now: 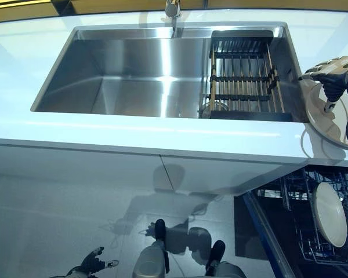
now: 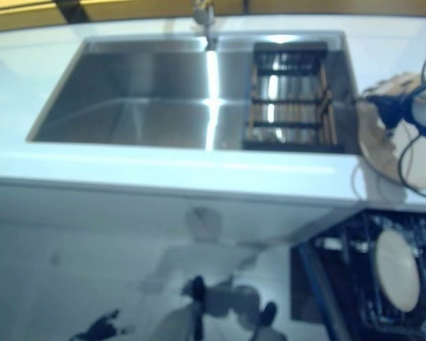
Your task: Take plates into dishwasher
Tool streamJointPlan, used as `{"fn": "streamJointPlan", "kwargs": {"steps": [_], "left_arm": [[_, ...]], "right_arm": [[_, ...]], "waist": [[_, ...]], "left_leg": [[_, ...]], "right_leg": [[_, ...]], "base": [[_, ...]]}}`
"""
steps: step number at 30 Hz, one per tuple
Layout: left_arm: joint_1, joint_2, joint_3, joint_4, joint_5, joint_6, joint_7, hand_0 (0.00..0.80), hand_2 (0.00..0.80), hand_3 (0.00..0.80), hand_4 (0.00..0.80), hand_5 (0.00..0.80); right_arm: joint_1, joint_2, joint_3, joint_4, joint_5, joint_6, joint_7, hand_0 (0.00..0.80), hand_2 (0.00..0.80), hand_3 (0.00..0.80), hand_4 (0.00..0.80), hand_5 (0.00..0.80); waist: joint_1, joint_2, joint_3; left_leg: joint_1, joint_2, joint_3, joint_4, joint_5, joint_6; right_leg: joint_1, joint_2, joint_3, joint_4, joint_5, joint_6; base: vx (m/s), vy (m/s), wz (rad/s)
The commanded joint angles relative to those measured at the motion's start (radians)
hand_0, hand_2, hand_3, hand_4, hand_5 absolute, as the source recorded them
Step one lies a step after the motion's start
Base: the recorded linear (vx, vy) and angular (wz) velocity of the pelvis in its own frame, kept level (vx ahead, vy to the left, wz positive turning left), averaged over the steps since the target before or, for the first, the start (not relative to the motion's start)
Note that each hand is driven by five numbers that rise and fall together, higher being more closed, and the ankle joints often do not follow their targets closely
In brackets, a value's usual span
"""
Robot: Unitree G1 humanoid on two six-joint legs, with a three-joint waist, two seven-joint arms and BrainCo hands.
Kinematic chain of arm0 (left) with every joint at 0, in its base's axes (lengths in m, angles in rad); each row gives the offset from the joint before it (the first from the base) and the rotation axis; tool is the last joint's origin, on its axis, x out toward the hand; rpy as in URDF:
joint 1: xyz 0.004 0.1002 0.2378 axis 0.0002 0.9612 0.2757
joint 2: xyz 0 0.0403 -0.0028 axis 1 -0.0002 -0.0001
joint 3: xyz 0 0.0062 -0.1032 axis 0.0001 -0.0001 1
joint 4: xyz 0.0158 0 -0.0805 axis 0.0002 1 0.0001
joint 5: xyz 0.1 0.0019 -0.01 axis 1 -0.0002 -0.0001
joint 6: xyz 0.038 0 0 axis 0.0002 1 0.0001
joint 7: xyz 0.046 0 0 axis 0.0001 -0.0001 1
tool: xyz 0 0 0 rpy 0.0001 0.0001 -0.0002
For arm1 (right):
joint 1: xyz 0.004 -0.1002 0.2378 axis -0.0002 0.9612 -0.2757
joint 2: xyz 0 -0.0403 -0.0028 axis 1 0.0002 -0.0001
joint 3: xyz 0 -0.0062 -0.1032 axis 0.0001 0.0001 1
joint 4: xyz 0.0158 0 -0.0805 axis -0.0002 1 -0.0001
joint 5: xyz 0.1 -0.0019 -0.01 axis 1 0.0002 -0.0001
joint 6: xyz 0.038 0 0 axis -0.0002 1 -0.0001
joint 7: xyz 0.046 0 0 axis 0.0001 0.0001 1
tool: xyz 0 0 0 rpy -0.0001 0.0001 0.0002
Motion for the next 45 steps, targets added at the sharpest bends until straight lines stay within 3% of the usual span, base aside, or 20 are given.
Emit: {"fn": "streamJointPlan", "kwargs": {"steps": [1,10,16,19,22,25,27,28,34,37,45], "left_arm": [[-0.005,0.043,0.003,-0.021,0.022,-0.007,-0.003,0.000,0.000,0.000,0.000,0.000],[0.005,0.044,0.020,-0.008,0.025,0.003,-0.008,0.000,0.000,0.000,0.000,0.000],[0.005,0.044,0.021,0.026,0.025,0.009,-0.006,0.000,0.000,0.000,0.000,0.000],[-0.004,0.037,0.015,0.047,0.028,0.012,-0.006,0.000,0.000,0.000,0.000,0.000],[-0.015,0.028,0.007,0.064,0.036,0.004,-0.013,0.000,0.000,0.000,0.000,0.000],[-0.032,0.010,-0.003,0.074,0.032,0.000,-0.013,0.000,0.000,0.000,0.000,0.000],[-0.048,-0.005,-0.013,0.088,0.014,-0.003,-0.003,0.000,0.000,0.000,0.000,0.000],[-0.062,-0.017,-0.018,0.085,0.010,0.010,-0.001,0.000,0.000,0.000,0.000,0.000],[-0.121,-0.012,-0.033,0.091,0.022,0.028,0.012,0.000,0.000,0.000,0.000,0.000],[-0.151,-0.006,-0.051,0.112,0.026,0.032,0.020,0.000,0.000,0.000,0.000,0.000],[-0.172,-0.023,-0.083,0.132,0.027,0.022,0.022,0.000,0.000,0.000,0.000,0.000]], "right_arm": [[-0.038,-0.086,-0.013,-0.033,-0.025,0.069,-0.058,0.000,0.000,0.000,0.000,0.000],[-0.095,-0.165,0.029,-0.078,-0.013,0.026,-0.047,0.000,0.000,0.000,0.000,0.000],[-0.258,-0.200,0.172,-0.065,0.022,-0.016,-0.060,0.000,0.000,0.000,0.000,0.000],[-0.345,-0.201,0.231,-0.050,0.066,0.014,-0.071,0.000,0.000,0.000,0.000,0.000],[-0.377,-0.204,0.222,-0.037,0.169,0.107,-0.089,0.000,0.000,0.000,0.000,0.000],[-0.323,-0.212,0.124,-0.036,0.227,0.209,-0.101,0.000,0.000,0.000,0.000,0.000],[-0.233,-0.202,0.007,-0.059,0.371,0.326,-0.128,0.000,0.000,0.000,0.000,0.000],[-0.093,-0.178,-0.169,-0.080,0.366,0.414,-0.121,0.000,0.000,0.000,0.000,0.000],[0.331,-0.072,-0.611,-0.163,0.541,0.546,-0.049,0.000,0.000,0.000,0.000,0.000],[0.375,-0.001,-0.661,-0.169,0.559,0.568,-0.092,0.000,0.000,0.000,0.000,0.000],[0.349,0.079,-0.630,-0.146,0.552,0.577,-0.155,0.000,0.000,0.000,0.000,0.000]], "waist": [[0.009,-0.082,0.012],[-0.012,-0.134,-0.034],[-0.023,-0.172,-0.086],[-0.031,-0.187,-0.113],[-0.043,-0.195,-0.137],[-0.059,-0.193,-0.151],[-0.073,-0.191,-0.158],[-0.082,-0.184,-0.159],[-0.115,-0.176,-0.157],[-0.122,-0.172,-0.162],[-0.116,-0.160,-0.165]], "left_leg": [[0.111,0.006,0.064,0.019,-0.089,-0.056],[0.125,0.008,0.077,0.023,-0.084,-0.042],[0.153,0.014,0.083,0.030,-0.083,-0.038],[0.168,0.017,0.087,0.037,-0.086,-0.036],[0.187,0.019,0.098,0.042,-0.090,-0.035],[0.198,0.021,0.115,0.056,-0.102,-0.030],[0.214,0.019,0.127,0.051,-0.111,-0.026],[0.223,0.013,0.134,0.046,-0.128,-0.018],[0.250,0.007,0.161,0.004,-0.132,-0.005],[0.252,-0.003,0.164,-0.003,-0.137,0.001],[0.243,-0.013,0.155,-0.007,-0.141,0.006]], "right_leg": [[-0.049,0.015,0.018,0.081,-0.088,-0.041],[-0.017,0.023,0.021,0.064,-0.070,-0.041],[0.022,0.030,0.032,0.059,-0.070,-0.036],[0.037,0.032,0.038,0.061,-0.072,-0.035],[0.048,0.035,0.046,0.060,-0.070,-0.033],[0.052,0.034,0.055,0.060,-0.068,-0.029],[0.061,0.031,0.071,0.048,-0.055,-0.023],[0.067,0.026,0.083,0.046,-0.050,-0.016],[0.072,0.016,0.097,0.038,-0.021,0.007],[0.063,0.012,0.103,0.037,-0.013,0.013],[0.064,0.014,0.107,0.023,-0.013,0.011]], "base": [[0.000,0.000,0.00],[-0.016,0.034,0.01],[0.020,0.057,0.01],[0.010,0.092,-0.02],[-0.015,0.107,-0.06],[-0.039,0.118,-0.10],[-0.043,0.164,-0.24],[-0.056,0.150,-0.25],[-0.069,0.109,-0.17],[-0.057,0.065,-0.15],[-0.020,0.026,-0.05]]}}
